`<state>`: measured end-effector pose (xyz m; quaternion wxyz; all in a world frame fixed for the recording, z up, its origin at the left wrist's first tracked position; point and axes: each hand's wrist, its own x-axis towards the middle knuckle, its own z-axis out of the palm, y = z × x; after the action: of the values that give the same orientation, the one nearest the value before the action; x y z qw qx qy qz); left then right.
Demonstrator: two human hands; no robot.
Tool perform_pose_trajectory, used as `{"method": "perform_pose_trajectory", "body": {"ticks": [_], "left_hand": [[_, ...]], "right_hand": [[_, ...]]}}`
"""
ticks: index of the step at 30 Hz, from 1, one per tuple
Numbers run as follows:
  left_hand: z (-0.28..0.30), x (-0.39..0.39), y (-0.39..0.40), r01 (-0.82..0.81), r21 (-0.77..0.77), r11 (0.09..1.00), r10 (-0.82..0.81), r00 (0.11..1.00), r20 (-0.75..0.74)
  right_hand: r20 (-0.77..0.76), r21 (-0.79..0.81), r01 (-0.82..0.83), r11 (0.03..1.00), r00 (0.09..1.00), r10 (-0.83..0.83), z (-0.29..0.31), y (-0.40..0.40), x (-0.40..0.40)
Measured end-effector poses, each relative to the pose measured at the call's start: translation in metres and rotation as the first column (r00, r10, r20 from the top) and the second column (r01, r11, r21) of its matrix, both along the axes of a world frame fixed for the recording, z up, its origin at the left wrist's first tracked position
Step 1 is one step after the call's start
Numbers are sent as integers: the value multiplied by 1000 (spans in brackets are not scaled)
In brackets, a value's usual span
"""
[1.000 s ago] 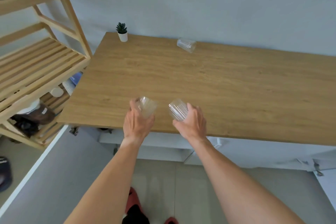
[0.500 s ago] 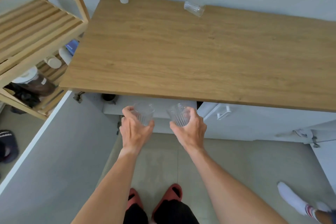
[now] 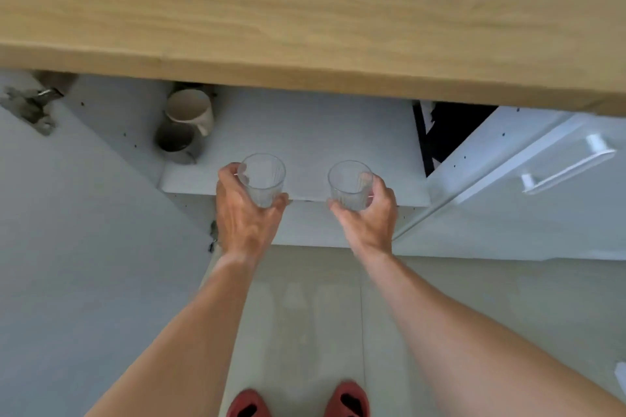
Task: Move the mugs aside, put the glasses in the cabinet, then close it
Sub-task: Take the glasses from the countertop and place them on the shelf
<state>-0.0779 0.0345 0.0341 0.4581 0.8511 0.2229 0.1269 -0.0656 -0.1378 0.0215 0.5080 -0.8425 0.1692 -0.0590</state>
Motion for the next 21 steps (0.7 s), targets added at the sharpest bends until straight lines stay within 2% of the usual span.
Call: {"method": "perform_pose_trajectory", "body": {"ticks": [7, 13, 21], "left_hand": [[-65, 37, -5, 10, -83, 996, -4, 997, 74], [-85, 88, -3, -20, -79, 997, 33, 986, 164], [-98, 160, -4, -16, -77, 997, 34, 968, 248]], "right_hand": [[101, 29, -1, 1000, 995, -2, -52, -6, 58], [176, 65, -20, 998, 984, 9, -70, -3, 108], [252, 18, -48, 999, 967, 42, -80, 13, 175]]}}
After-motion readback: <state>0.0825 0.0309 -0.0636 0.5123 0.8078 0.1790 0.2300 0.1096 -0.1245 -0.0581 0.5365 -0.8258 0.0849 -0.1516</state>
